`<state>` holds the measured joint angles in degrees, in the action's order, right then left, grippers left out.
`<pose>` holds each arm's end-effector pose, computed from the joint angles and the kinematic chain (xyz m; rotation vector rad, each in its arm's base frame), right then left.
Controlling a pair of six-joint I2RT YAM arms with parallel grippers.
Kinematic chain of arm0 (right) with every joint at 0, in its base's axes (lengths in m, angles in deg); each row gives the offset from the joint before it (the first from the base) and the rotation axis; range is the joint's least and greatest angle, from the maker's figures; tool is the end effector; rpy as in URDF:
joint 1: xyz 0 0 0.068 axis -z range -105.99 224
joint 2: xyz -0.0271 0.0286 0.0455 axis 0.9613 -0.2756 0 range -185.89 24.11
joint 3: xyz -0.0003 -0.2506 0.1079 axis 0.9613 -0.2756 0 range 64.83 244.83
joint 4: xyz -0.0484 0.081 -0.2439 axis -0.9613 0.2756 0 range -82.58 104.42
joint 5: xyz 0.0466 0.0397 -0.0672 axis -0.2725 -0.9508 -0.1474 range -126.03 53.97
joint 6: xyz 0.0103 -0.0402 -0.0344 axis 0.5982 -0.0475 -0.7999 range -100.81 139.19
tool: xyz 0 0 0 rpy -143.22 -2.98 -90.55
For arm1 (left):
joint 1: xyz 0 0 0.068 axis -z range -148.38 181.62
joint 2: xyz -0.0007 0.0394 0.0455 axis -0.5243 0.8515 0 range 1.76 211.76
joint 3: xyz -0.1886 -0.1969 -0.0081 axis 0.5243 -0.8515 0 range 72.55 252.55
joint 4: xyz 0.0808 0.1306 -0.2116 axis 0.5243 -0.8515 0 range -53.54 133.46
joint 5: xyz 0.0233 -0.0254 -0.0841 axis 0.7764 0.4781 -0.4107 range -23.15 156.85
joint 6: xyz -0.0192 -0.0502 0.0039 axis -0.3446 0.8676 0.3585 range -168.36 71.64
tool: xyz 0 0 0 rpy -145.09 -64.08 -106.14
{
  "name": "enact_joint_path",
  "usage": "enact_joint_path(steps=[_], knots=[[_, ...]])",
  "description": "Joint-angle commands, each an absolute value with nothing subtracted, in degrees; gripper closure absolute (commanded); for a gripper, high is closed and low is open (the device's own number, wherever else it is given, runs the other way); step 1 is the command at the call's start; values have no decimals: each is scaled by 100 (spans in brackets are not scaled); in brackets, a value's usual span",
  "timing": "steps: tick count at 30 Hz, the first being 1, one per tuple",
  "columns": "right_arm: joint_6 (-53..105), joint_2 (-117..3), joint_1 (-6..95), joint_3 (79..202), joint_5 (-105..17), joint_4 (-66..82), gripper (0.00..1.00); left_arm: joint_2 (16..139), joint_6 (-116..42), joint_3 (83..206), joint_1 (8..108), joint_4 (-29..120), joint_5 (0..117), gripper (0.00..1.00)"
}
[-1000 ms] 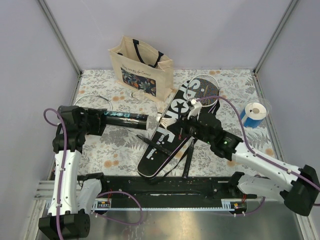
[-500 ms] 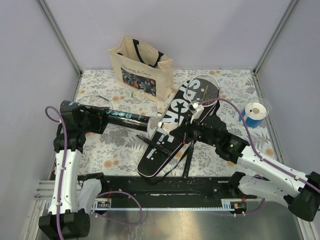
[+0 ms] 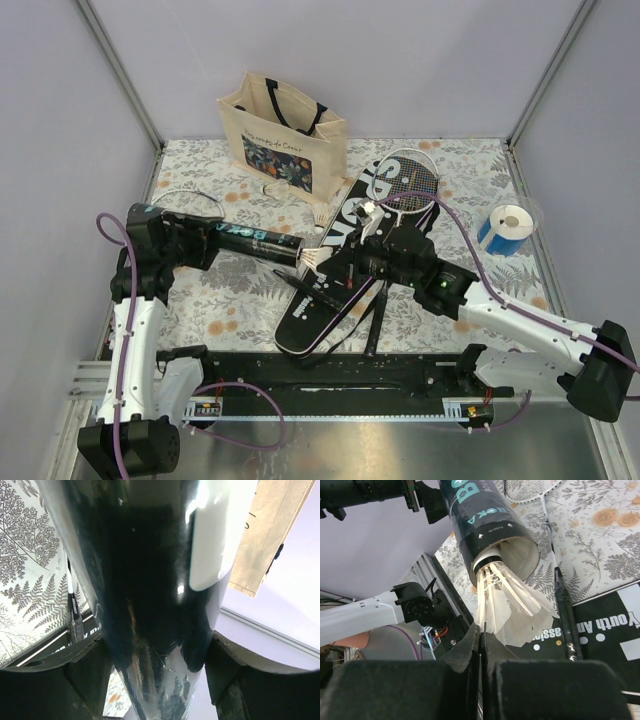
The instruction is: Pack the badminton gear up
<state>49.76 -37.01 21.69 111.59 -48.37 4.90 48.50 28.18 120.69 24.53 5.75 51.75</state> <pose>0.1475 0.2036 0.3198 -0.5330 1.8724 1.1993 0.1697 0.0119 0.3076 -1.4472 1.8537 -0.9322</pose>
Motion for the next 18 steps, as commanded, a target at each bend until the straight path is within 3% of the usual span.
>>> enact_joint_path(steps=[1,10,18], knots=[[4969,-3942,2022,11563,-4860,92,100,4843,2705,12071,2450,1120,4892,75],[4925,-4549,2013,11871,-4912,-180,100,4773,2740,11940,2450,1261,4724,75],[5048,-5129,1995,11932,-5123,-1340,100,4729,2942,11799,2459,1270,4453,76]])
